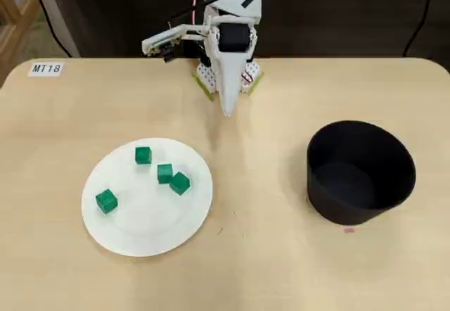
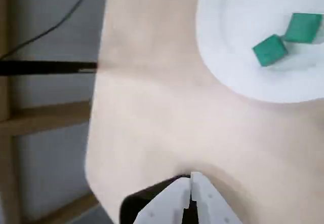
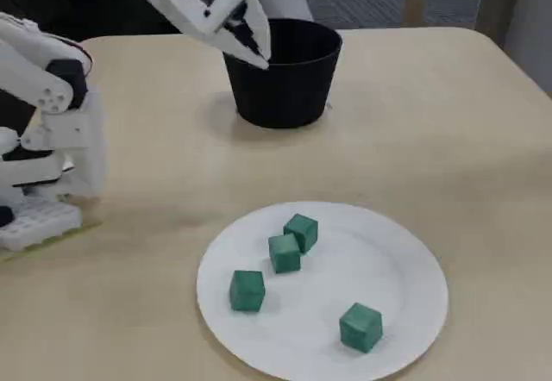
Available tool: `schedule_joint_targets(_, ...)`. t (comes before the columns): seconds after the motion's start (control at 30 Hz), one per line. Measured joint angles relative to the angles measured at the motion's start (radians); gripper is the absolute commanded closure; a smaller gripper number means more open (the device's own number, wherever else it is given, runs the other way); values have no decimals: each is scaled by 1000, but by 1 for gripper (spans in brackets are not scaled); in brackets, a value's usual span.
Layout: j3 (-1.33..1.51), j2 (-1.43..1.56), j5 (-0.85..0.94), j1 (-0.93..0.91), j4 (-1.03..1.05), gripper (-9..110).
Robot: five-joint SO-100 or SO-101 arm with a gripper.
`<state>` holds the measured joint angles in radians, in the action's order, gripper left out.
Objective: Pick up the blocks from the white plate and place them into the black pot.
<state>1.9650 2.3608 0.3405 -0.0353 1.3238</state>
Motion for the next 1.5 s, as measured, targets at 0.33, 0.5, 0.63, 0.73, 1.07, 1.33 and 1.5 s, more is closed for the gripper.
schedule_joint_targets(0.33,-313,-390,17,-141,212,104)
schedule_joint_targets(0.5,-318,-428,9,-258,218,104)
schedule_joint_targets(0.63,-318,-500,54,-284,233,104)
schedule_joint_targets(0.73,-318,-555,106,-282,250,104)
schedule_joint_targets(1.07,-353,-604,146,-374,258,104)
schedule_joint_targets(1.33,-437,-706,9,-430,170,104)
schedule_joint_targets(1.5,-460,-807,-112,-446,60,103)
